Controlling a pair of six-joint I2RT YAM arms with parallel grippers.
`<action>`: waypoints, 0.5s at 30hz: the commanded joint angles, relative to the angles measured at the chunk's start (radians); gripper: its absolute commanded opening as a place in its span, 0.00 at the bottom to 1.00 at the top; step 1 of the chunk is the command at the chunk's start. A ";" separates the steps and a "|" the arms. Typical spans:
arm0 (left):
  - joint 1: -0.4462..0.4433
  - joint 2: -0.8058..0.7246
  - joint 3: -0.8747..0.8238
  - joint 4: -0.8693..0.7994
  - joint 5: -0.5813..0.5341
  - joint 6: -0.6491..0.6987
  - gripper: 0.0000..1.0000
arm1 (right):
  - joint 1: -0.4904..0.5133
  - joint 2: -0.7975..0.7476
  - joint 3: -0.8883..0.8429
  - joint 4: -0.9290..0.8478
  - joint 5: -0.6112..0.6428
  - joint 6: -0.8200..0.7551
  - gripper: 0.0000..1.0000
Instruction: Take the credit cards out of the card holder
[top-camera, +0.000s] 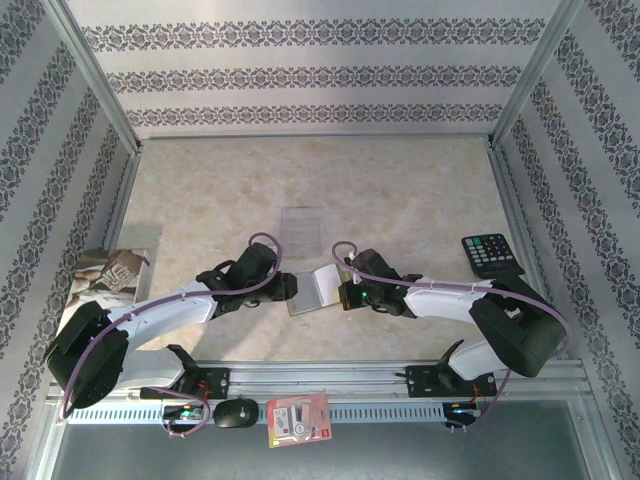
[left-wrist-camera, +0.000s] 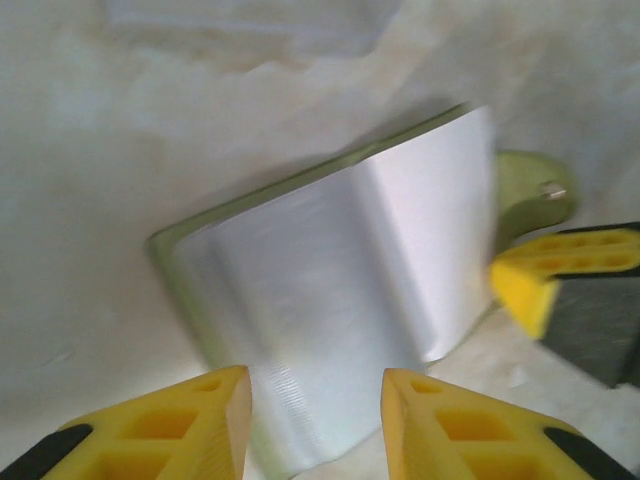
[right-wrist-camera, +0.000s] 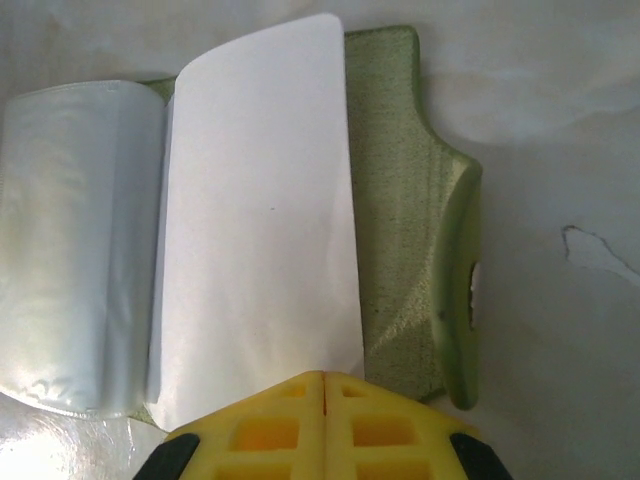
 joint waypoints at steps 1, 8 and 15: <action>0.015 -0.030 -0.013 -0.073 -0.053 -0.012 0.37 | 0.012 0.021 0.015 -0.026 0.038 0.000 0.03; 0.023 0.025 -0.007 -0.027 -0.029 0.001 0.36 | 0.013 0.021 0.016 -0.031 0.040 -0.001 0.03; 0.023 0.076 0.004 0.095 0.014 0.014 0.30 | 0.013 0.029 0.016 -0.027 0.039 -0.003 0.03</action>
